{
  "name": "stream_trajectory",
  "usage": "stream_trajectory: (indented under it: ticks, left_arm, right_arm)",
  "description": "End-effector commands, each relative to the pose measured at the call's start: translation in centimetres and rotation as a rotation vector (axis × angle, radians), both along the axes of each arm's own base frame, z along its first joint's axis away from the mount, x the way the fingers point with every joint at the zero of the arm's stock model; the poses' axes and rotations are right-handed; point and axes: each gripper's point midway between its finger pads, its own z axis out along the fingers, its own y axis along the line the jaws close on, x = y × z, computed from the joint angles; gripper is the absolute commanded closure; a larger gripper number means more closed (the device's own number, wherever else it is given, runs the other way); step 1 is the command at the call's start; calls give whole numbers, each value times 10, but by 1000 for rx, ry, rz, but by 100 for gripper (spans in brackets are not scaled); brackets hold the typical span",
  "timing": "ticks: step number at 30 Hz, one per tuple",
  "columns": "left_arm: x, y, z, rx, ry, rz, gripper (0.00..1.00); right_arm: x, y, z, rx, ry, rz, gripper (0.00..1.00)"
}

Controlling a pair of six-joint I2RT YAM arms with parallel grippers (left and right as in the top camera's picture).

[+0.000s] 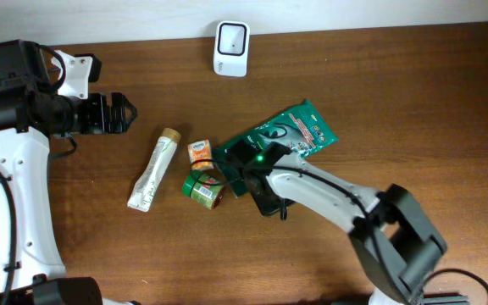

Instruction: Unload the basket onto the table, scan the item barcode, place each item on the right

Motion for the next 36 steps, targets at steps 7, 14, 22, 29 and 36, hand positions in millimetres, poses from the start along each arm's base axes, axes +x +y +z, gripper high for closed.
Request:
stream_trajectory:
  ticks: [7, 14, 22, 29, 36]
  left_arm:
    - [-1, 0, 12, 5, -38, -13, 1]
    - [-1, 0, 12, 5, -38, -13, 1]
    - [-1, 0, 12, 5, -39, -13, 1]
    - [-1, 0, 12, 5, -38, -13, 1]
    - [-1, 0, 12, 5, -39, -13, 1]
  right_arm:
    - [-7, 19, 135, 727, 41, 34, 96]
    - [-7, 16, 83, 490, 88, 72, 45]
    - [-5, 29, -7, 79, 56, 95, 48]
    - [-2, 16, -45, -60, 80, 99, 41]
    - [4, 23, -29, -33, 49, 93, 41]
